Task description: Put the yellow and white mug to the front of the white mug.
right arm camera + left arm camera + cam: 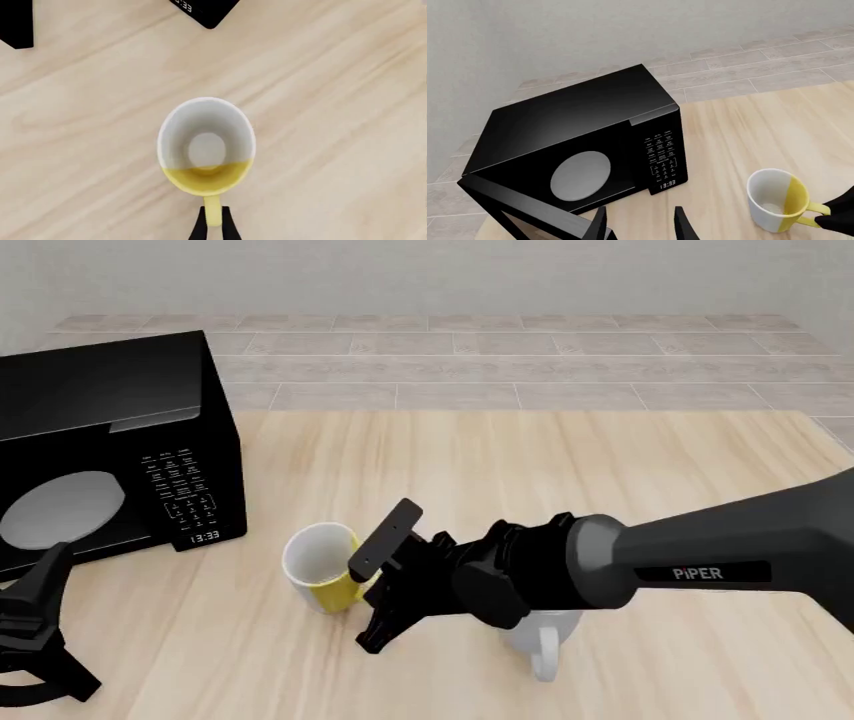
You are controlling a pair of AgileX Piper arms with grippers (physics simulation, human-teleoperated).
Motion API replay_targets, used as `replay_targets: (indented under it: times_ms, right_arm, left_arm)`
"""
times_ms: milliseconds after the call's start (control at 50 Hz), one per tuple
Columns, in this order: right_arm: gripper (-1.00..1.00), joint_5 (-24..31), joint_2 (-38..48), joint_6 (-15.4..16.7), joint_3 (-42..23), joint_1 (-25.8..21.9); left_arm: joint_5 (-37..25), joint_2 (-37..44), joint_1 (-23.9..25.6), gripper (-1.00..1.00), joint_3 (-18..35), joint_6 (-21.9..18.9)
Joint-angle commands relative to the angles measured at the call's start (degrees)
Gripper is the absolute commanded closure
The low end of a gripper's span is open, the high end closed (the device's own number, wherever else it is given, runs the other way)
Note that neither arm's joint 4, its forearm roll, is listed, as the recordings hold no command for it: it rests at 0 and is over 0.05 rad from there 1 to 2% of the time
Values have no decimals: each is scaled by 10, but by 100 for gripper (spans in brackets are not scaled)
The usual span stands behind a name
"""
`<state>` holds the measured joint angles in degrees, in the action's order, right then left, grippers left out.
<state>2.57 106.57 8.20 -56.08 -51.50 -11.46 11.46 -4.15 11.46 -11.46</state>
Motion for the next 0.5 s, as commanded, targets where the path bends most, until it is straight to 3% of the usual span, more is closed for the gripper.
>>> replay_targets:
  times_ms: [20,500]
  right_arm:
    - [100,2,5,2,3,-5]
    - [100,58,-98,53,-27,51]
  left_arm:
    - [0,0,0,-100,0,0]
    - [0,0,0,-100,0,0]
